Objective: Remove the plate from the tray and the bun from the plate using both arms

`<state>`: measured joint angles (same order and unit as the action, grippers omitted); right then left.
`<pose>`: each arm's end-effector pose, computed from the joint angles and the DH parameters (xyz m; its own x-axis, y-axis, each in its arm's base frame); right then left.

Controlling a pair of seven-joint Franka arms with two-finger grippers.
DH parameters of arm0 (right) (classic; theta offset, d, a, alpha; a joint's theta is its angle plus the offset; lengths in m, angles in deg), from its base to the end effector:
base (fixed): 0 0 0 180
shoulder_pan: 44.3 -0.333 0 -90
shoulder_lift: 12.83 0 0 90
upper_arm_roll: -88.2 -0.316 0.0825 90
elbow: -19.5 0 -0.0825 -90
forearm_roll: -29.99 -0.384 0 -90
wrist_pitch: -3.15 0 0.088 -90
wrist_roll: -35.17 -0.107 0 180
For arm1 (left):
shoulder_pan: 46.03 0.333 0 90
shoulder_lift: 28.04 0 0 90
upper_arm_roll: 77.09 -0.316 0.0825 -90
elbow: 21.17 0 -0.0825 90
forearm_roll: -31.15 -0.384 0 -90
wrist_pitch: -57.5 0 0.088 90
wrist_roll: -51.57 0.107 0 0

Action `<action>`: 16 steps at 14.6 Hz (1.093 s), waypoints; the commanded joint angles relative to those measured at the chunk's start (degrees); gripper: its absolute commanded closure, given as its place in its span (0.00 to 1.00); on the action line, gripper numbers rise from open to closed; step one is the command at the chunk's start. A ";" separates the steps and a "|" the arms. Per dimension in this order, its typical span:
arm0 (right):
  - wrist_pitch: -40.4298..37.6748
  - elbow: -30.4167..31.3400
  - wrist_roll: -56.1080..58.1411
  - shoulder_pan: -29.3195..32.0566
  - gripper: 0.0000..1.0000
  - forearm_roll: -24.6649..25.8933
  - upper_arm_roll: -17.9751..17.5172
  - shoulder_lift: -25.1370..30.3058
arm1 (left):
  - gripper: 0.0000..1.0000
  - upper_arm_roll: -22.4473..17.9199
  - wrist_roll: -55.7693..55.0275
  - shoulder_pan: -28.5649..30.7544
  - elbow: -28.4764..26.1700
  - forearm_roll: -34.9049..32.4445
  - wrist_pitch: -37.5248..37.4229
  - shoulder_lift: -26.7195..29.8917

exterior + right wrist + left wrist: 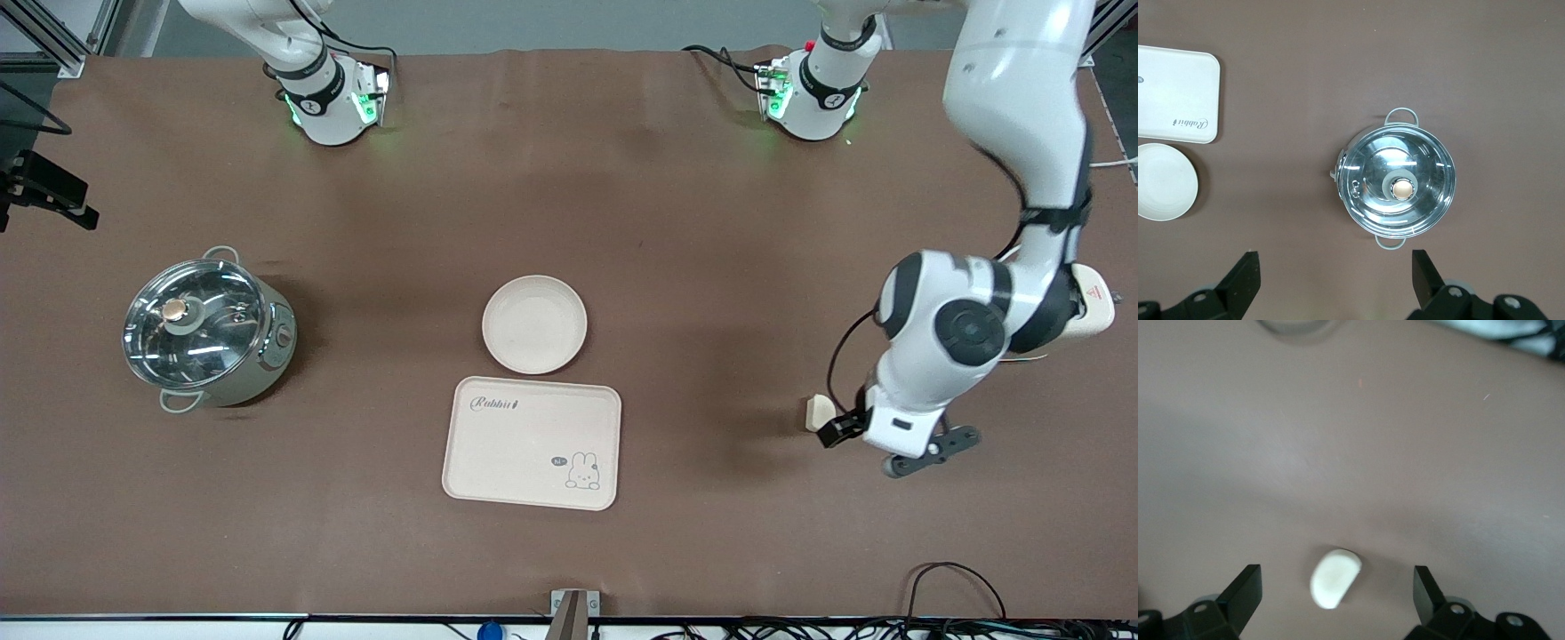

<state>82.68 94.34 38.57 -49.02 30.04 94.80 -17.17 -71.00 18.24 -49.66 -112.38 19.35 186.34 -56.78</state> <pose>0.5561 -0.0151 0.6888 0.9996 0.0268 0.0060 0.0267 -0.9996 0.0099 0.6944 -0.1024 0.3599 0.9337 0.2993 0.1967 0.3096 -0.9506 -0.0230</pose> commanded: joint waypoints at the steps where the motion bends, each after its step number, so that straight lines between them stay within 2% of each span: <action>1: 0.36 2.32 -0.77 -0.29 0.00 0.21 0.17 2.05 | 0.00 0.76 9.82 2.92 -2.05 -0.68 -4.63 7.54; 3: 0.36 2.41 -0.86 -0.29 0.00 0.21 0.17 2.05 | 0.00 0.85 14.86 3.01 -1.96 1.24 -9.38 12.63; 5: 0.36 2.41 -0.86 -0.20 0.00 0.12 0.17 1.97 | 0.00 0.94 15.23 2.84 -0.74 4.32 -16.05 17.73; 7: 0.45 2.41 -0.68 0.15 0.00 0.04 0.26 1.88 | 0.00 1.20 16.27 2.40 4.86 4.77 -28.14 19.68; 9: 0.28 2.41 -0.68 0.33 0.00 0.04 0.34 1.88 | 0.00 2.08 19.86 2.66 8.57 4.95 -35.91 20.74; 12: 0.36 2.59 -0.68 0.33 0.00 0.04 0.43 1.88 | 0.00 1.65 26.29 2.66 8.94 6.70 -38.57 24.24; 16: 0.28 2.68 -0.68 0.42 0.00 0.04 0.43 1.88 | 0.00 -1.87 31.57 1.43 7.36 9.60 -42.26 28.38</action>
<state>82.68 94.81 38.55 -48.91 30.04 95.52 -17.17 -71.22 47.30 -47.47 -103.74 27.44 146.21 -31.07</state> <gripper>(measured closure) 0.000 0.000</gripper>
